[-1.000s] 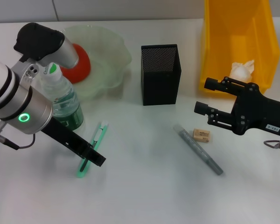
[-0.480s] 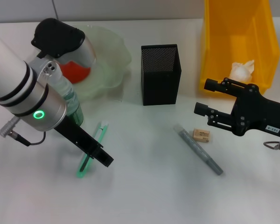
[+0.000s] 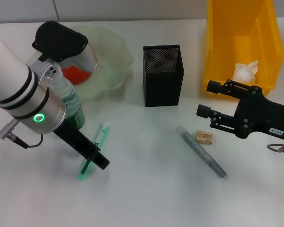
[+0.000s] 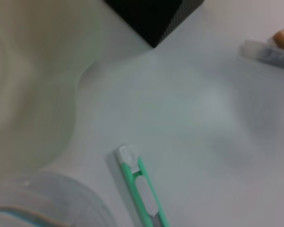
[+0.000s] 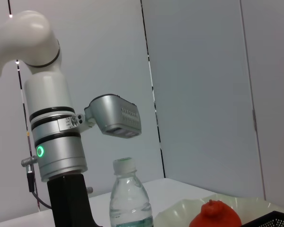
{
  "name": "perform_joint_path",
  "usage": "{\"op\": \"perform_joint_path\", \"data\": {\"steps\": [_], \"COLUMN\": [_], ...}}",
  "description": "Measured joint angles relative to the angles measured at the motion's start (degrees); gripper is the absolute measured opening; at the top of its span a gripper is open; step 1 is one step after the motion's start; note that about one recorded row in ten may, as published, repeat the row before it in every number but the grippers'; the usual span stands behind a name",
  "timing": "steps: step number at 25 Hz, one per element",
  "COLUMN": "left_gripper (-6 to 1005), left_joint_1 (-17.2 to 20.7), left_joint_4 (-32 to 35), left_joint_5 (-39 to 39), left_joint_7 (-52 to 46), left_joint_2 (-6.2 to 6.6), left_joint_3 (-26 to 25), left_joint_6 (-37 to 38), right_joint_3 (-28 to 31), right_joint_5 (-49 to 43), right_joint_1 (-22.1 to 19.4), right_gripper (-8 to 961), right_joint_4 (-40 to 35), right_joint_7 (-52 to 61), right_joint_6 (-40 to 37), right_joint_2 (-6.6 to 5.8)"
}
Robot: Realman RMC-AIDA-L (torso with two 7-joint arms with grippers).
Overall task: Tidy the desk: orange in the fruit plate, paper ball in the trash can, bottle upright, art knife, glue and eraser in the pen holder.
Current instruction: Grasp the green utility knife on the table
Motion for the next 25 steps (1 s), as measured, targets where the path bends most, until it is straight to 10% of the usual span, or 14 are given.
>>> {"op": "perform_joint_path", "data": {"steps": [25], "left_gripper": [680], "left_joint_1": [-0.5], "left_joint_4": [-0.8], "left_joint_5": [0.7], "left_joint_7": [0.1], "left_joint_2": [0.00], "left_joint_3": [1.2], "left_joint_6": [-1.5], "right_joint_3": [0.0], "right_joint_5": [0.0], "right_joint_1": [0.0], "right_gripper": [687], "right_joint_4": [0.2], "right_joint_7": [0.0], "right_joint_6": [0.1], "right_joint_2": [0.00]}}
